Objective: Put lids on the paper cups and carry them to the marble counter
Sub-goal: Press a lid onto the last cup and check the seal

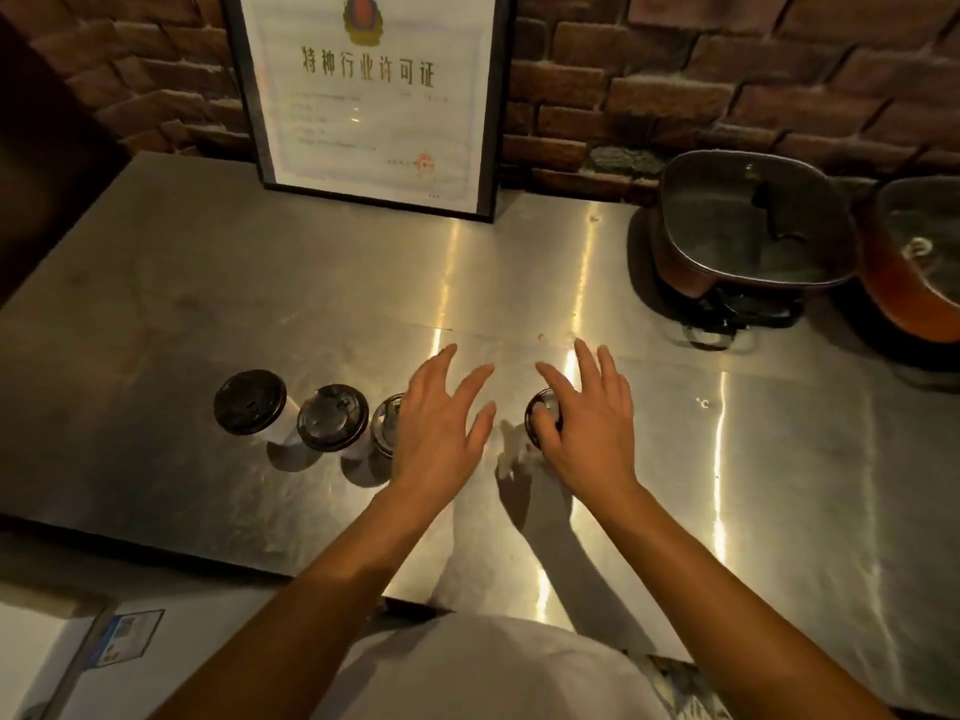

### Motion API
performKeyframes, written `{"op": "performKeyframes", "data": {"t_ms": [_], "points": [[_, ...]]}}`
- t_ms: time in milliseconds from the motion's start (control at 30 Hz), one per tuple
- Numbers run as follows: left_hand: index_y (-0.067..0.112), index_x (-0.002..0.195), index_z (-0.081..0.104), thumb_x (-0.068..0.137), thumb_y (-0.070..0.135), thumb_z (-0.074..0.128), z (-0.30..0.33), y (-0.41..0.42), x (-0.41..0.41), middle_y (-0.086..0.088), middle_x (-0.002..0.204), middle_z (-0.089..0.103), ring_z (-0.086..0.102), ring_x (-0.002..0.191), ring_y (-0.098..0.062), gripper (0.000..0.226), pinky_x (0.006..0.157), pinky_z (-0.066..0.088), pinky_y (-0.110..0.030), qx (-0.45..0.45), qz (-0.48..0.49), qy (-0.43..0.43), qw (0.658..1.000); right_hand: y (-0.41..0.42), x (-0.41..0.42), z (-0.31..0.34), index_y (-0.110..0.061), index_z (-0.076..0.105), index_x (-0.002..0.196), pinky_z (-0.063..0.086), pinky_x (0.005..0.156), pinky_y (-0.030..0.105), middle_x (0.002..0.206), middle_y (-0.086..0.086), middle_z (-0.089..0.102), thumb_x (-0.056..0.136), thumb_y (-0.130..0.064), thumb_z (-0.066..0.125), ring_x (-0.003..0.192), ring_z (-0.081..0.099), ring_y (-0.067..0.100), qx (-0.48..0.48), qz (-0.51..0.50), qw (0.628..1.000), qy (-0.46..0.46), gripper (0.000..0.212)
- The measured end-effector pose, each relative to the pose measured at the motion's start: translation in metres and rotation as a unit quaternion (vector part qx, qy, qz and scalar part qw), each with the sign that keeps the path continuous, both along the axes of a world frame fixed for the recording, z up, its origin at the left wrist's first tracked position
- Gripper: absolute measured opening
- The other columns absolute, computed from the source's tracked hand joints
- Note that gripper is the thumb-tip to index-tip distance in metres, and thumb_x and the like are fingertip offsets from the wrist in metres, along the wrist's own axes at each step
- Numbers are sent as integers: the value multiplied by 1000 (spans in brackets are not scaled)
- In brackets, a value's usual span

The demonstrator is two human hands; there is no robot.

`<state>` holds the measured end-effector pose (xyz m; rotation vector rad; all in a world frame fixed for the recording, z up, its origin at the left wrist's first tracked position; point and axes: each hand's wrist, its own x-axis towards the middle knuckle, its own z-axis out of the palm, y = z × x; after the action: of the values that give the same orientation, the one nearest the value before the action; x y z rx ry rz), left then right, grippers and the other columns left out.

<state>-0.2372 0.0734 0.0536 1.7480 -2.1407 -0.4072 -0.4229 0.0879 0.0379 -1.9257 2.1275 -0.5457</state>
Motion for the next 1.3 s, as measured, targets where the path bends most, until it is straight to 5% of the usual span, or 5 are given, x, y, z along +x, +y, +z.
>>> {"op": "performKeyframes", "data": {"t_ms": [200,333,500,767,1300], "points": [[39,150,43,106,37,48,-16,-4,-50,7,168,22,29,150,-15,45,107,24,-21,177,-53,181,966,11,-33,-7,-37,37,157,25,124,59,173,5,14,103,-50,48,159,10,33,100,-58,992,-58,56],[41,153,36,106,41,43,-39,0,-63,1,166,28,35,149,-21,47,120,28,-35,224,-48,188,955,17,-38,-18,-39,31,159,34,120,53,173,3,15,104,-53,44,157,22,31,145,-66,981,-107,58],[45,152,33,107,30,46,-46,4,-65,3,152,50,57,130,-20,49,111,48,-41,259,-28,245,934,22,-38,-28,-35,30,159,49,105,42,158,4,47,108,-44,40,135,55,28,149,-57,973,-165,52],[39,156,28,109,17,41,-37,4,-70,4,158,42,44,143,-19,53,106,36,-22,306,-25,292,906,19,-35,-24,-35,38,155,60,96,42,138,6,66,108,-36,45,107,72,26,134,-85,951,-264,47],[48,149,37,110,23,38,-57,61,-43,14,155,46,43,142,-4,46,121,35,-32,318,-18,352,880,49,-1,-27,-26,63,127,44,88,26,130,-7,62,105,-31,49,117,59,15,123,-178,937,-275,27]]}}
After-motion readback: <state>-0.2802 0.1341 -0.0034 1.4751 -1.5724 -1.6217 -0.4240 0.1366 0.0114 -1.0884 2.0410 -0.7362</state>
